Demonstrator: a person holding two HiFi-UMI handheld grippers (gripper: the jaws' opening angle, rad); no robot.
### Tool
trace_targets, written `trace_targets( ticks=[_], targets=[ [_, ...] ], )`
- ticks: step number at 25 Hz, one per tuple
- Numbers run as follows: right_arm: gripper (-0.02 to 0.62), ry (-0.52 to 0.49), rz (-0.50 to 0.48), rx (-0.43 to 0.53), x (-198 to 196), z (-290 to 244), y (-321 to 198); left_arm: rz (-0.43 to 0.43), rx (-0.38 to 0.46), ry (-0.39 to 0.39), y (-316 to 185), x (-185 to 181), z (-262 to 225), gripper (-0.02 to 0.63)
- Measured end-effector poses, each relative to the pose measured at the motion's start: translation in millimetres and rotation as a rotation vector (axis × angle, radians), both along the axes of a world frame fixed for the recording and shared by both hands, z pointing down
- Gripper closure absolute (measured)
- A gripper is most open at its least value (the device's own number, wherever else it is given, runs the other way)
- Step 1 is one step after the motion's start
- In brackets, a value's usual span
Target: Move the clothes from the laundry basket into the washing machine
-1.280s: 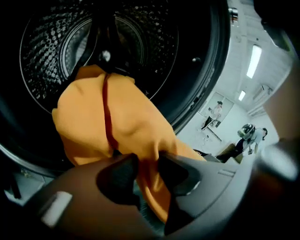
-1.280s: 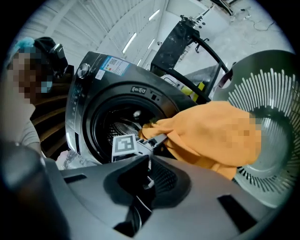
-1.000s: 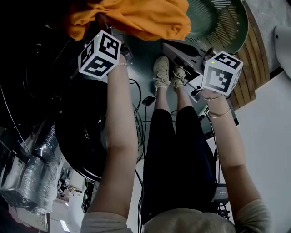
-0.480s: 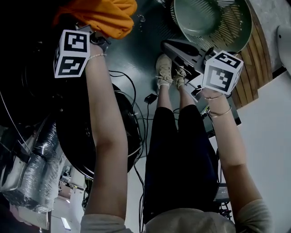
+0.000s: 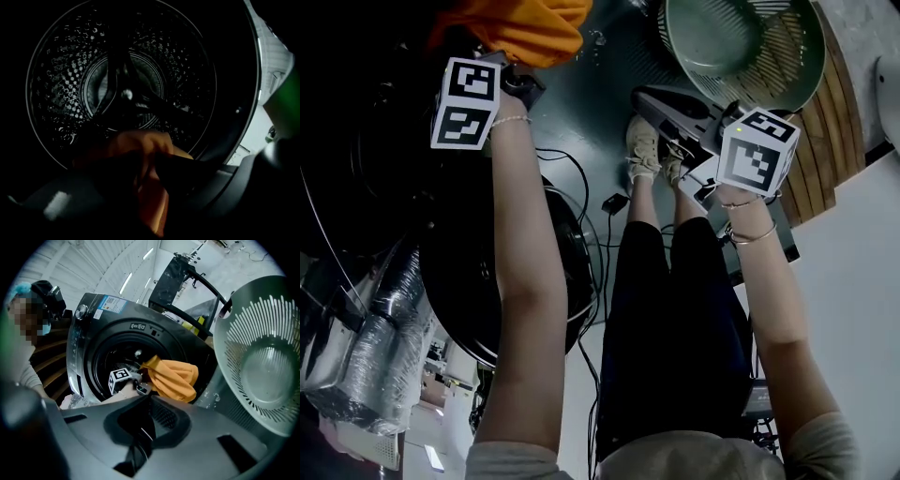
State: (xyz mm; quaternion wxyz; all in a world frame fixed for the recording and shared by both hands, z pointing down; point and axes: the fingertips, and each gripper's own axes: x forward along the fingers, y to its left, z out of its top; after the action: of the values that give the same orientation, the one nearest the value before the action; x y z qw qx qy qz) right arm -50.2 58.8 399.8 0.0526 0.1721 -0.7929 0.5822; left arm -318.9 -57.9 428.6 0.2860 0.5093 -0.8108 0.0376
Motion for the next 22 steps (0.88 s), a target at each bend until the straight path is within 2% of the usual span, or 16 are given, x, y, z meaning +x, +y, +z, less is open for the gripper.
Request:
trace_targets(
  ticks=[4, 5, 7, 9, 11, 14, 19, 20, 21, 22],
  targets=[
    [0.577, 0.0, -0.001, 0.007, -0.3, -2.3, 0.3, 0.013, 0.05, 0.013, 24.6, 11.0, -17.0, 0.373],
    [0.577, 0.0, 0.003, 0.007, 0.2, -2.2, -0.3, 0.017, 0.052, 0.022, 30.8, 16.4, -17.4, 0.357],
    [0.575, -0.003, 0.016, -0.001, 1.4, -1.3, -1.1, 0.041, 0.01, 0.049, 43.4, 34.0, -3.4, 0.332],
    [0.577, -0.004, 0.024, -0.011, 2.7, 1.0, -0.1, 0.094, -0.056, 0.073, 51.0, 57.8, 25.4, 0.279],
    [0.577, 0.002, 0.024, -0.013, 4.0, 4.7, 1.3, 0.14, -0.133, 0.068, 52.2, 73.7, 55.2, 0.255],
    [0.575, 0.013, 0.012, -0.014, 5.9, 9.9, 5.7, 0.17, -0.223, 0.012, 47.0, 78.3, 81.8, 0.252],
    [0.575, 0.002, 0.011, -0.022, 7.1, 14.2, 7.4, 0.175, -0.296, -0.113, 30.9, 74.2, 94.3, 0.255],
    [0.577, 0.0, 0.009, -0.022, 6.5, 14.6, 7.5, 0.193, -0.322, -0.137, 28.7, 73.1, 93.9, 0.286],
    [0.577, -0.002, 0.006, -0.02, 5.9, 14.8, 7.3, 0.224, -0.345, -0.153, 26.1, 74.0, 92.0, 0.356],
    [0.575, -0.002, 0.003, -0.018, 5.5, 14.6, 6.7, 0.256, -0.356, -0.158, 23.9, 76.5, 88.7, 0.399]
  ],
)
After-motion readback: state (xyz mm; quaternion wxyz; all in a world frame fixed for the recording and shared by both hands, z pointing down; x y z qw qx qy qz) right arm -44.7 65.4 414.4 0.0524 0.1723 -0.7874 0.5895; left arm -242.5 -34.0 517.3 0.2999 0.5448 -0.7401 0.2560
